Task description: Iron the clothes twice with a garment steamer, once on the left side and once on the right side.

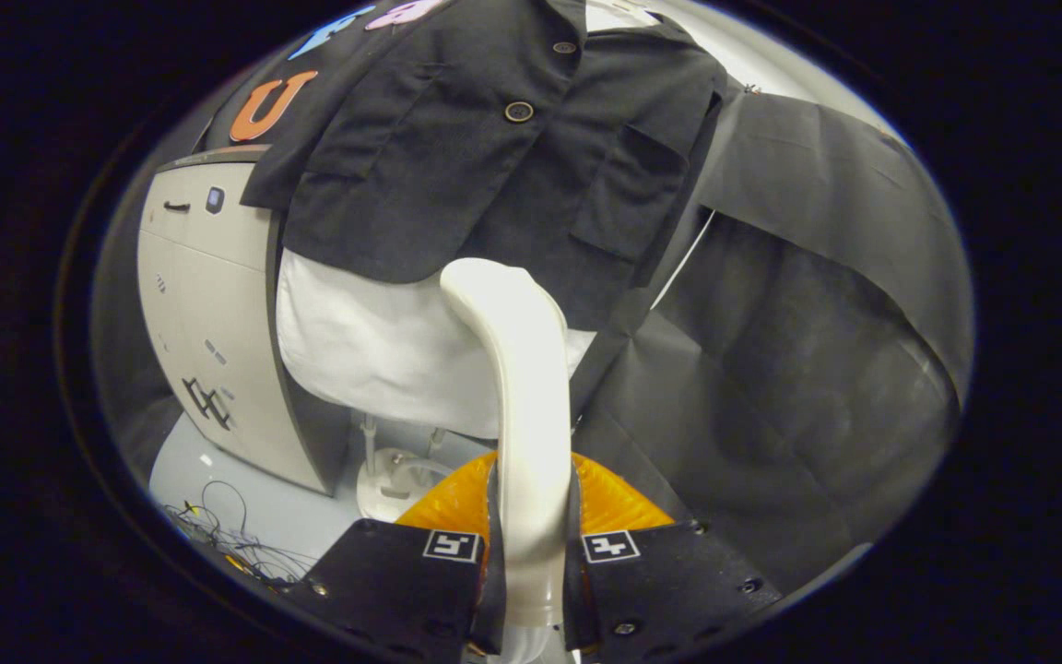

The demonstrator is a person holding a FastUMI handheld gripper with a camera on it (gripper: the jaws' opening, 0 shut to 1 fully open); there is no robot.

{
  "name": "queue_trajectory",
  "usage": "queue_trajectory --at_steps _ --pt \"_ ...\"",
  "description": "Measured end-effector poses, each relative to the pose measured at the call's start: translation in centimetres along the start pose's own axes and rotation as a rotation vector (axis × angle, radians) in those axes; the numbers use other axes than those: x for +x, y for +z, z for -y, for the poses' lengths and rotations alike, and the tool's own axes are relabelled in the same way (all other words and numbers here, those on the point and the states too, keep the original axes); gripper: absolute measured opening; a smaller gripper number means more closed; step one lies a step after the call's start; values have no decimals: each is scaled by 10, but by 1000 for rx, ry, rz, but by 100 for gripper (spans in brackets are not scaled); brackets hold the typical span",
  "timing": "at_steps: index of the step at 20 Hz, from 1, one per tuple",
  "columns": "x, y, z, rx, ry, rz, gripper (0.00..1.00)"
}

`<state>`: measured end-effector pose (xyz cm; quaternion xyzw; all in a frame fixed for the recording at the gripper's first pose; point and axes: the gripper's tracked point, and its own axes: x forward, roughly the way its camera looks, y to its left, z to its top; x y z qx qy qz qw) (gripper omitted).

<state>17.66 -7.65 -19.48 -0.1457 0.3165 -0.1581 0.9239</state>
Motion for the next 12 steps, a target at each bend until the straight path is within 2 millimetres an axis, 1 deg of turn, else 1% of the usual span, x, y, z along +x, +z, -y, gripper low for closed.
queue_trajectory --at_steps 5,8,12 --pt "-17 1 -1 19 1 6 27" --pt "-33 9 0 31 2 23 27" --pt "-60 22 0 49 9 60 27"
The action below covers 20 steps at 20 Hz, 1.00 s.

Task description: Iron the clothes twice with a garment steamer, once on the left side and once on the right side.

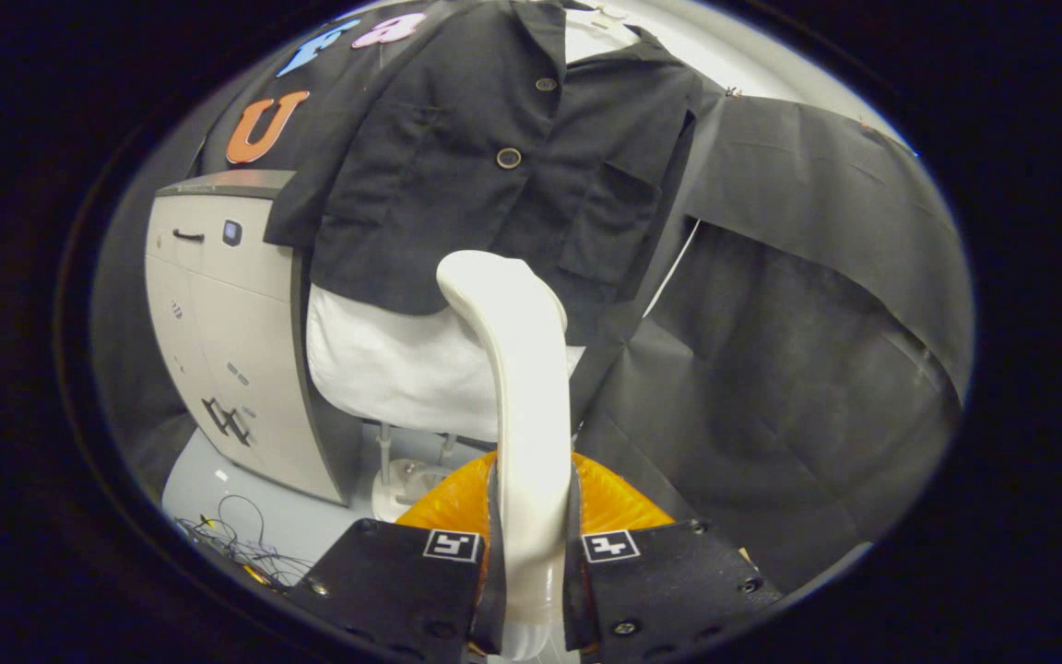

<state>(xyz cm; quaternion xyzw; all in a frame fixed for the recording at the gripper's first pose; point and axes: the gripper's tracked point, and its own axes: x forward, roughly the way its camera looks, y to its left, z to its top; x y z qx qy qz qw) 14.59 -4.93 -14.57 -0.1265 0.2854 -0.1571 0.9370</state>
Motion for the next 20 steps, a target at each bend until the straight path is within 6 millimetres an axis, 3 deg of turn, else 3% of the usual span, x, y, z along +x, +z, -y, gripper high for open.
queue_trajectory --at_steps 7,12,17,20 --pt "-50 25 -5 32 13 60 27" --pt "-90 37 3 74 23 92 27" --pt "-134 34 21 116 42 106 27" --pt "-151 26 44 151 54 123 27"
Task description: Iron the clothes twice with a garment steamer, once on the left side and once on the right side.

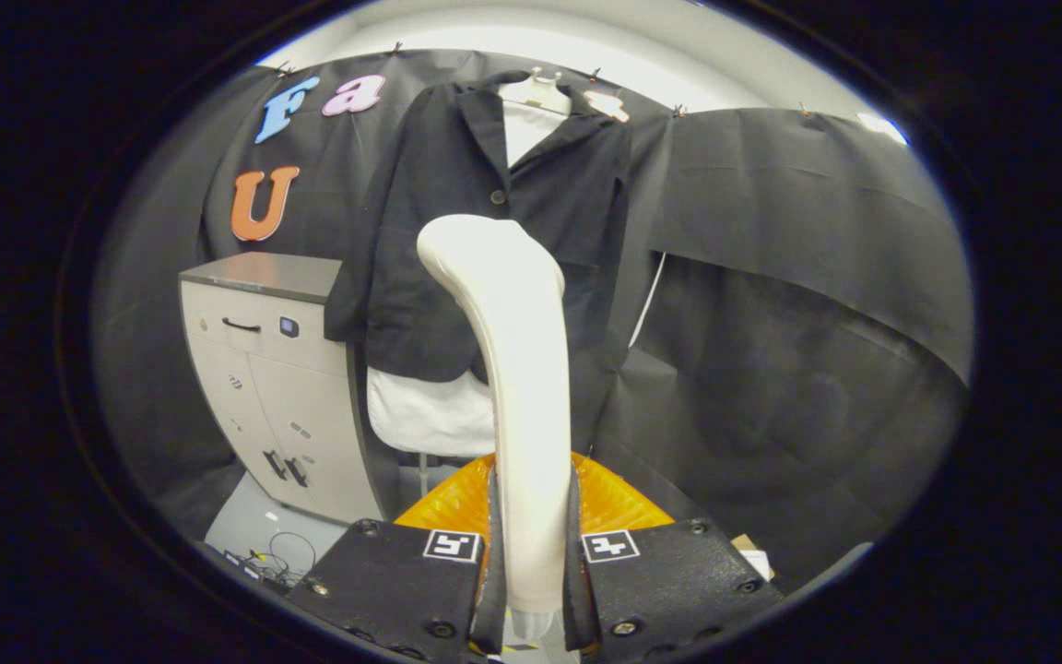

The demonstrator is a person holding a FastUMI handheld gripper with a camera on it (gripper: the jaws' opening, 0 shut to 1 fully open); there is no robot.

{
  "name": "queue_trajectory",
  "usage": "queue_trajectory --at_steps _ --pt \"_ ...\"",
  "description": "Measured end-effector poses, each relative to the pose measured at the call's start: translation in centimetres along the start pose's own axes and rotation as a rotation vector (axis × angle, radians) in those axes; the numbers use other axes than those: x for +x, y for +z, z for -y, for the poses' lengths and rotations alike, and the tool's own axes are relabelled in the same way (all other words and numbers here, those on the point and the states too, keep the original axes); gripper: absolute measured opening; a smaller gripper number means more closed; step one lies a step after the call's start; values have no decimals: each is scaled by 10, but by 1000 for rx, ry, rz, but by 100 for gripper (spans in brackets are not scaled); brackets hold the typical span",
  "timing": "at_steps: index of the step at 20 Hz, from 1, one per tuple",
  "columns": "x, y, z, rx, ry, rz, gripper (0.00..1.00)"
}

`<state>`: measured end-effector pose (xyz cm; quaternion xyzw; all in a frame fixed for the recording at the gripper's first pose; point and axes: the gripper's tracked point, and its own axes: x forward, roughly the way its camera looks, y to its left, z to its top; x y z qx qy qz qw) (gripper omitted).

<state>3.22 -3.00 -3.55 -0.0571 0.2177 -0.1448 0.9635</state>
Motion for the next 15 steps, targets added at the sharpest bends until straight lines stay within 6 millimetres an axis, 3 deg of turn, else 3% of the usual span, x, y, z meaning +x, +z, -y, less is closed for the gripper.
queue_trajectory --at_steps 9,15 --pt "-52 -39 65 55 84 9 27" --pt "-81 -71 75 66 122 -10 27"
